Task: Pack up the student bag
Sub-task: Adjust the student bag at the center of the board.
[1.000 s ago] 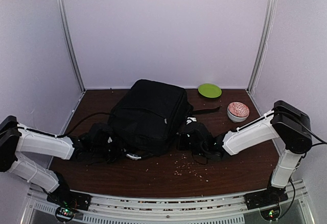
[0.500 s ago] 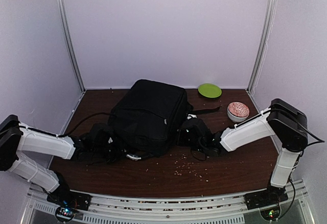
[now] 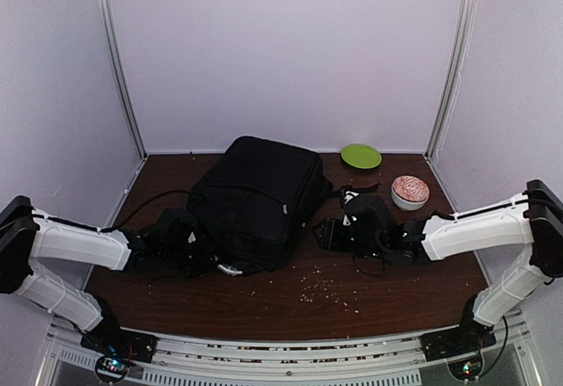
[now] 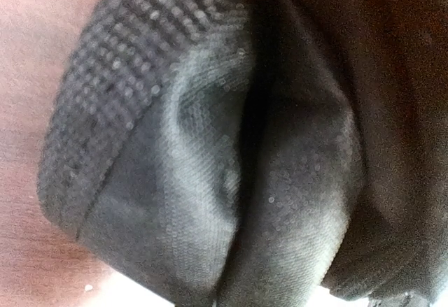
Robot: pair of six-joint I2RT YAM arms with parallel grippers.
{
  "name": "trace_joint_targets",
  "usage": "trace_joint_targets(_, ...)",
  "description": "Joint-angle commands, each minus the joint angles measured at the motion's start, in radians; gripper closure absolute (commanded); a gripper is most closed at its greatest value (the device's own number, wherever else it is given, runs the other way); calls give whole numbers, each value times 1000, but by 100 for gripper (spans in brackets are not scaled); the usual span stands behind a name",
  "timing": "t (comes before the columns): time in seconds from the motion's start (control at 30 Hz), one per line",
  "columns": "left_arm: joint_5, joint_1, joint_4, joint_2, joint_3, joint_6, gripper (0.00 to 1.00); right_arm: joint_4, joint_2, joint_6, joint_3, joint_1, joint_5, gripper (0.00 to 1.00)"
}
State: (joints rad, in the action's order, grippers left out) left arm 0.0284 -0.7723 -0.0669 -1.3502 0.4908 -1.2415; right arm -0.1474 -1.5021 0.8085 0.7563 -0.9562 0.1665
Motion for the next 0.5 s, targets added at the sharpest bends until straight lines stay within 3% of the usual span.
trace_joint_targets(0.0,-58,-9,100,108,32,178,97,84,109,14,-42,5,3,43)
trace_joint_targets(0.23,-235,4,337,287,14,231,100,57,134,19,-6,23,43,48)
trace_joint_targets(0.47,-173,207,391,394,-12,289,100,58,173,33,-39,22,46,50)
